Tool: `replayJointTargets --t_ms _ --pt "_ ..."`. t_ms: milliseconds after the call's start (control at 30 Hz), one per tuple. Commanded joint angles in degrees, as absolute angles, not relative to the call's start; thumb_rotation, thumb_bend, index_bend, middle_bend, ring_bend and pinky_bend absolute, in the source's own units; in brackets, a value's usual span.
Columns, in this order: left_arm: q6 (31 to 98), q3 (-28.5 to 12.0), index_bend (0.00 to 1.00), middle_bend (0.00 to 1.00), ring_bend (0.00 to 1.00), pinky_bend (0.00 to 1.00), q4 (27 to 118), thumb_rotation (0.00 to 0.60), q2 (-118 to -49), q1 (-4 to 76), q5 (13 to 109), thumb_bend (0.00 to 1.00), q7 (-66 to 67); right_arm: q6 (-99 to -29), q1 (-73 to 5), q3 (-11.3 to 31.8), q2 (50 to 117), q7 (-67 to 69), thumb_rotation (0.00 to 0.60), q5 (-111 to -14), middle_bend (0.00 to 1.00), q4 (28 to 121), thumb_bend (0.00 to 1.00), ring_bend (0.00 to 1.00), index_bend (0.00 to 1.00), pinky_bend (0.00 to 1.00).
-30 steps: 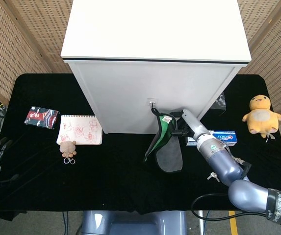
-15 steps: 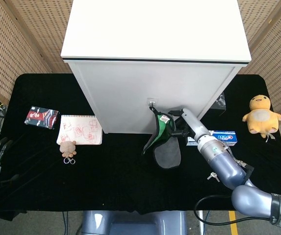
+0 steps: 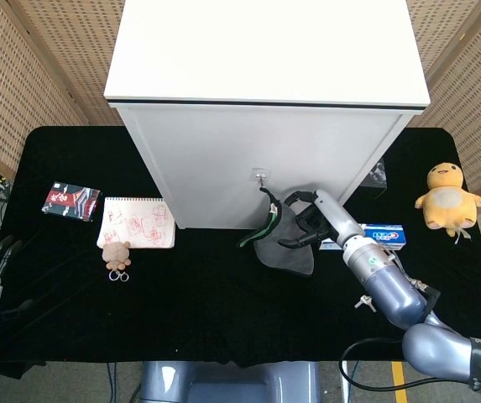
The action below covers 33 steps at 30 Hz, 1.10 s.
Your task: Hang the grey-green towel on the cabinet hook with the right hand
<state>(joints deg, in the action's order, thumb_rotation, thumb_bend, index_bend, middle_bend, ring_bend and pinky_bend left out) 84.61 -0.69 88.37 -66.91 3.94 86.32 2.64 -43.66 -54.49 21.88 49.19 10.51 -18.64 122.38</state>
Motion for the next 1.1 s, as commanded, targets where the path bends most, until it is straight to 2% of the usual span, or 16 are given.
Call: replayJointTargets --t_ms 33,200,467,800,1033,1100 --pt "84.5 -0.7 0.0 0.0 0.0 0.0 88.3 0.6 -66.9 4.0 86.3 0.0 2.6 -43.7 -54.5 21.6 49.2 10.2 0.6 -18.8 1.0 122.3 0.12 1.0 0.46 1.0" --pt "84.6 -0.7 0.0 0.0 0.0 0.0 88.3 0.6 -66.9 4.0 86.3 0.0 2.7 -44.4 -53.7 20.8 48.9 9.5 0.6 -20.5 1.0 122.3 0.11 1.0 0.44 1.0" --pt "84.9 -0.6 0.0 0.0 0.0 0.0 88.5 0.6 -66.9 3.9 86.6 0.0 2.8 -48.7 -50.4 17.5 47.9 4.8 0.6 -28.9 1.0 122.9 0.11 1.0 0.42 1.0" --pt "85.5 -0.4 0.0 0.0 0.0 0.0 88.9 0.6 -66.8 3.6 87.2 0.0 3.0 -51.6 -43.8 12.0 47.1 0.1 0.6 -45.2 1.0 122.4 0.11 1.0 0.42 1.0" --pt "85.7 -0.4 0.0 0.0 0.0 0.0 88.9 0.6 -66.6 3.5 87.4 0.0 2.7 -55.7 -37.5 6.9 47.6 -3.3 0.6 -63.4 1.0 118.9 0.11 1.0 0.43 1.0" --pt "85.9 -0.4 0.0 0.0 0.0 0.0 89.0 0.6 -66.5 3.5 87.5 0.0 2.5 -58.9 -35.3 4.3 48.5 -6.6 0.6 -73.0 1.0 114.6 0.12 1.0 0.44 1.0"
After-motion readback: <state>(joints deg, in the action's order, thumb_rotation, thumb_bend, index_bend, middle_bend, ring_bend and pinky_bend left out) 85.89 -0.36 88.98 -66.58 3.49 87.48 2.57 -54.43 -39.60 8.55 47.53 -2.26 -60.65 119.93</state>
